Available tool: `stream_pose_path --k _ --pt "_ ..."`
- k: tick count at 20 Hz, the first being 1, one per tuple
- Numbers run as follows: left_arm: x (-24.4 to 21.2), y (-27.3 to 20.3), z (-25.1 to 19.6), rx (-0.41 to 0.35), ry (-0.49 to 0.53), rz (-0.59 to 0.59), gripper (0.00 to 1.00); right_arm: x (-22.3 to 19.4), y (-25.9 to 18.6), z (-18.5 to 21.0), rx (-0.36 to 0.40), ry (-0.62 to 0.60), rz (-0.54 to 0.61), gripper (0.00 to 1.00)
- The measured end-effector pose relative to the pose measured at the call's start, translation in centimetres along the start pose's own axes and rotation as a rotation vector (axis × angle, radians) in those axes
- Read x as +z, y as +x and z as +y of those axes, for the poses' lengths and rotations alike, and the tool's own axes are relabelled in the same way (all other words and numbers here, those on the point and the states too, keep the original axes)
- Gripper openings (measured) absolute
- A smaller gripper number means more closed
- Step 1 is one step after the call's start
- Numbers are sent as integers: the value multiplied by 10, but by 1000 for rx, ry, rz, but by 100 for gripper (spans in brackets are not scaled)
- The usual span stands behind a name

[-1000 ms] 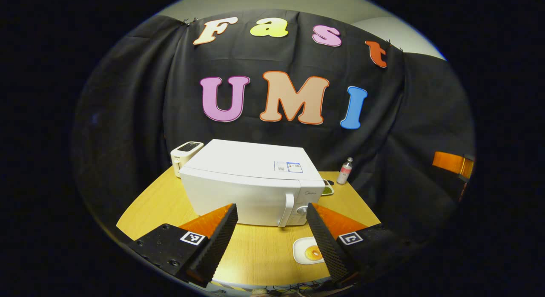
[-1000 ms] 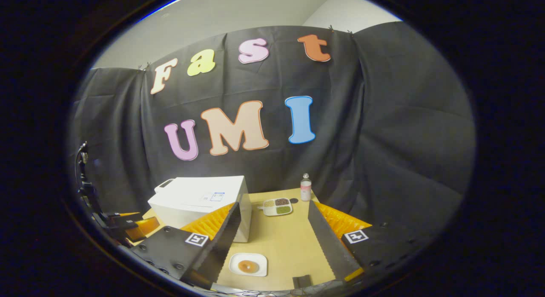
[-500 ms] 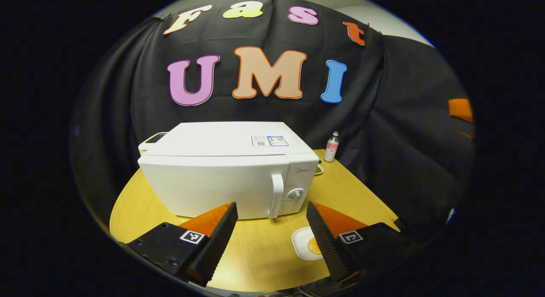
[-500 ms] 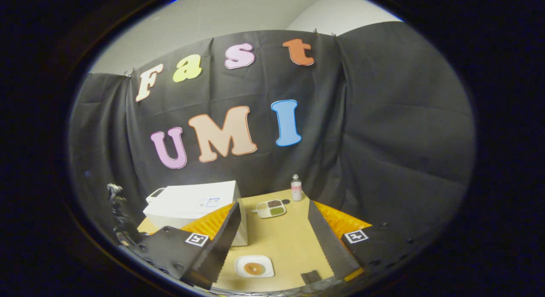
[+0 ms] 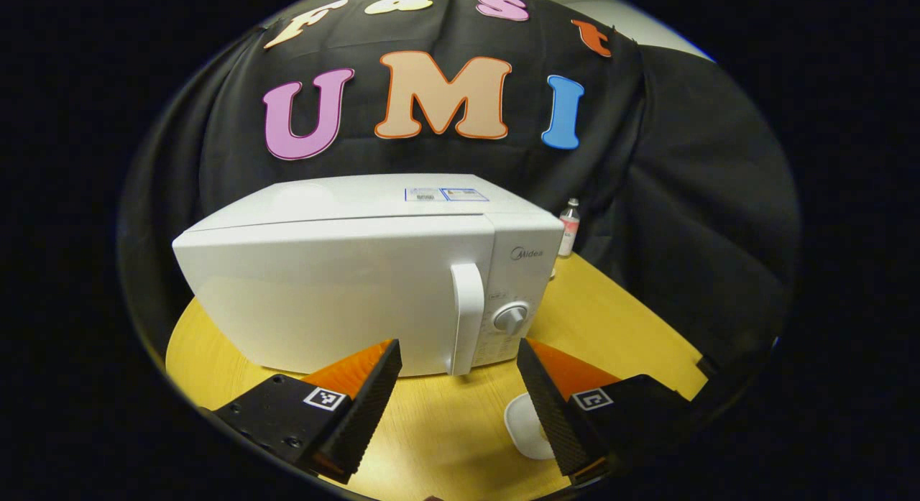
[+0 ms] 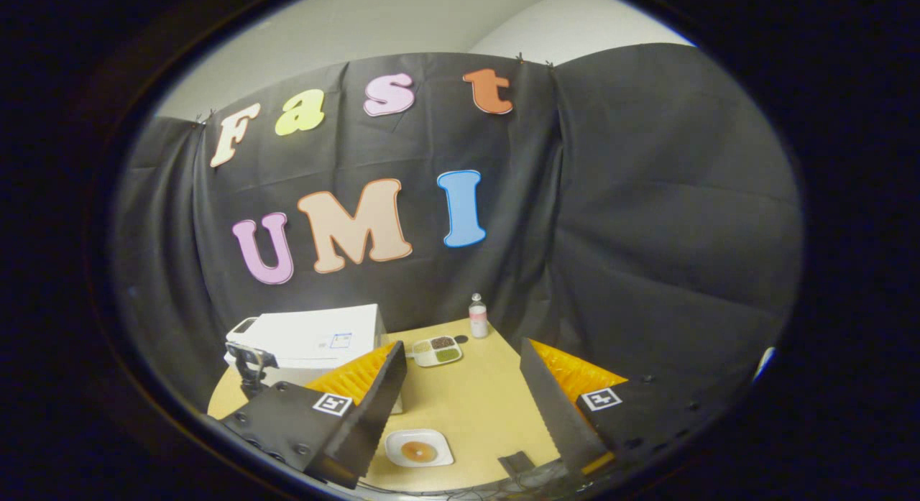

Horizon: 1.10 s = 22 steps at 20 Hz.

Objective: Open the microwave oven with the left hand, put the food in, and close the microwave oven.

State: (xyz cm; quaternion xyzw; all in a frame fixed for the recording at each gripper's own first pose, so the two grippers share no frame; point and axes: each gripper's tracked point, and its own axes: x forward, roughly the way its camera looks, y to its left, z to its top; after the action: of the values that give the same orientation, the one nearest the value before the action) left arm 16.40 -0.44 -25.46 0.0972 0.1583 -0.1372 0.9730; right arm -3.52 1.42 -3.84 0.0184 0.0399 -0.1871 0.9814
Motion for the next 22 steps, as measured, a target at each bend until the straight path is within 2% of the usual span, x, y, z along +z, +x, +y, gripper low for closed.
stream_pose_path --k 2,3,5,7,8,10,13,15,17,18,21,22 --pt "-10 16 -2 -19 -6 29 94 -2 -1 0 -9 -4 7 92" --pt "-17 21 -4 -29 -19 50 86 -3 0 1 -11 -5 11 92" --pt "-22 31 -8 -43 -49 68 78 -3 2 4 -12 -7 13 92" --pt "-23 40 -5 -36 -48 75 77 -2 6 5 -17 -12 10 92" --pt "-22 45 -3 -27 -43 74 82 -3 7 4 -21 -14 15 92" --pt "-21 52 0 -13 -33 76 72 -7 10 3 -29 -16 27 92" --pt "-26 59 -1 -10 -45 96 42 -11 10 1 -37 -21 38 92" --pt "-27 61 -5 -10 -44 107 37 -12 11 0 -38 -26 41 92" --pt "-27 63 -4 9 -1 128 24 -14 11 0 -39 -27 42 92" --pt "-27 64 -4 17 11 133 24 -15 11 0 -38 -25 44 92" --pt "-28 63 -3 19 -9 126 17 -19 10 0 -30 -15 53 92" --pt "-28 62 -4 18 -14 126 16 -22 9 -1 -28 -13 57 99"
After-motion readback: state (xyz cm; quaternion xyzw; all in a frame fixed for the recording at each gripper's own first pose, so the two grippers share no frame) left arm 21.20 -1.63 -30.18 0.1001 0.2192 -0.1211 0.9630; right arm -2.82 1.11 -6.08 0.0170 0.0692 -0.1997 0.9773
